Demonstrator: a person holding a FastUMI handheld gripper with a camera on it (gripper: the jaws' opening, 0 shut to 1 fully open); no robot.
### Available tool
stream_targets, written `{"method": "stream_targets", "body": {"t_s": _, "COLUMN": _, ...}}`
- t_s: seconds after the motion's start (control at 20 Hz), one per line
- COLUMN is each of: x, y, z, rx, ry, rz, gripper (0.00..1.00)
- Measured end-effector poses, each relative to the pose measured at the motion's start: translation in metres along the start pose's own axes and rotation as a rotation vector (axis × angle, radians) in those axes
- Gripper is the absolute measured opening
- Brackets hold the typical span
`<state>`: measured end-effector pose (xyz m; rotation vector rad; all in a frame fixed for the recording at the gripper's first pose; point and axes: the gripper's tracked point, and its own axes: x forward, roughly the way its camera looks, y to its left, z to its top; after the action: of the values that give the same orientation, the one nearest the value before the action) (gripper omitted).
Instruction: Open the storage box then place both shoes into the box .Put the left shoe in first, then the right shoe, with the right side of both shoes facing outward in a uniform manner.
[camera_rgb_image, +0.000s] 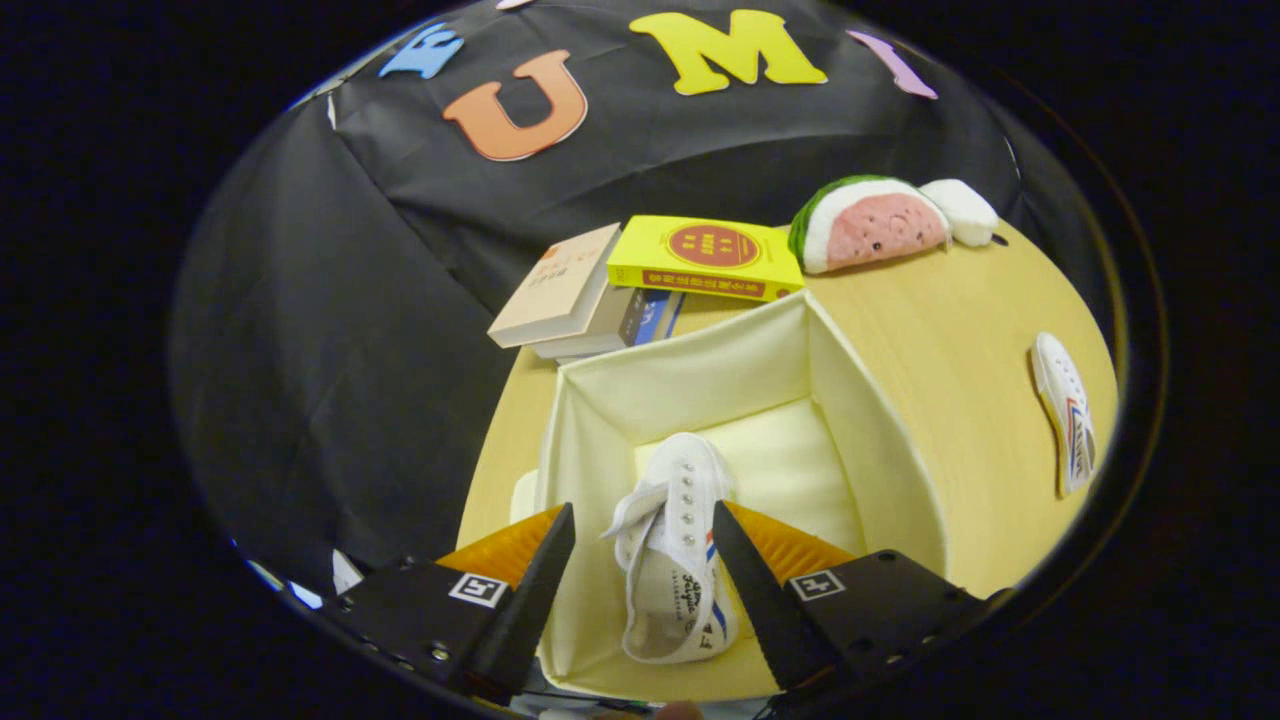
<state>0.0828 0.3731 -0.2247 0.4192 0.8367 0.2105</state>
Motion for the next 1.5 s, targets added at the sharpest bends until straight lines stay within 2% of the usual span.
{"method": "stream_targets", "body": {"t_s": 0.05, "x": -0.007, "y": -0.001, "z": 0.004, "rx": -0.027, "ry": -0.018, "rz": 0.0, "gripper": 0.94}}
{"method": "stream_targets", "body": {"t_s": 0.4, "x": -0.075, "y": -0.03, "z": 0.031, "rx": -0.153, "ry": -0.151, "rz": 0.012, "gripper": 0.96}}
{"method": "stream_targets", "body": {"t_s": 0.8, "x": -0.171, "y": -0.14, "z": 0.08, "rx": -0.2, "ry": -0.324, "rz": -0.04, "gripper": 0.96}}
{"method": "stream_targets", "body": {"t_s": 1.0, "x": -0.21, "y": -0.217, "z": 0.09, "rx": -0.259, "ry": -0.37, "rz": -0.087, "gripper": 0.96}}
{"method": "stream_targets", "body": {"t_s": 1.2, "x": -0.223, "y": -0.301, "z": 0.087, "rx": -0.259, "ry": -0.34, "rz": -0.15, "gripper": 0.96}}
{"method": "stream_targets", "body": {"t_s": 1.5, "x": -0.198, "y": -0.409, "z": 0.054, "rx": -0.26, "ry": -0.2, "rz": -0.221, "gripper": 0.96}}
